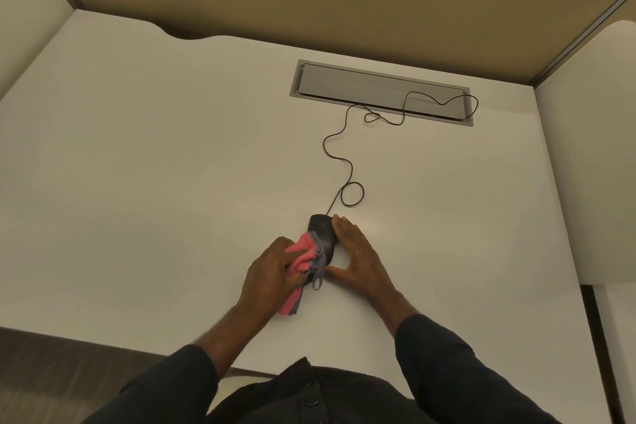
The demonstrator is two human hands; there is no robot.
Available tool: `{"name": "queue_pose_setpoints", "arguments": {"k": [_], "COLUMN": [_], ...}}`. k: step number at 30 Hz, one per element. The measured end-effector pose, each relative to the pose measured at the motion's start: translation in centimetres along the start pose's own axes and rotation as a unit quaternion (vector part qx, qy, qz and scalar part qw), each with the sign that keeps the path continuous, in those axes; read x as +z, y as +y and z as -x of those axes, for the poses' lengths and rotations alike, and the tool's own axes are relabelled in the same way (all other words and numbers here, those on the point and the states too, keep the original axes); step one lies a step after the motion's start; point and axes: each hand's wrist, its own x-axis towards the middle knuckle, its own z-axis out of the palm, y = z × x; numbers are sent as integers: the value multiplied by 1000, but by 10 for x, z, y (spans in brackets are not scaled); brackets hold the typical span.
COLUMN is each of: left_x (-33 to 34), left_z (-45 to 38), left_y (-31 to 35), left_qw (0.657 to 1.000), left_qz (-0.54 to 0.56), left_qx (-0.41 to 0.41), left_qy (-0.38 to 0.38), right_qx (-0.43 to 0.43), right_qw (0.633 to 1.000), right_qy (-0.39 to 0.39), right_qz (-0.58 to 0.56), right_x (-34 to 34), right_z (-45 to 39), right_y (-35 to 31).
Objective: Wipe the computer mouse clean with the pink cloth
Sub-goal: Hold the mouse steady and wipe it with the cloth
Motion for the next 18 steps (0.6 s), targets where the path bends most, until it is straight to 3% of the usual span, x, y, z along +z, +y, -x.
{"name": "queue_pose_setpoints", "arguments": {"k": [8,18], "left_x": [5,-14], "left_z": [4,-68], "left_y": [-5,4], "left_qw": [1000,998], "left_qz": [13,-27], "left_qx": [-11,-53], "left_qy": [10,-4], "right_qx": [-2,-24], "right_qw": [1000,999], "right_qy": [-5,26], "right_qz": [4,4], "right_x": [0,-1], "right_z": [-1,1], "right_y": [1,0]}}
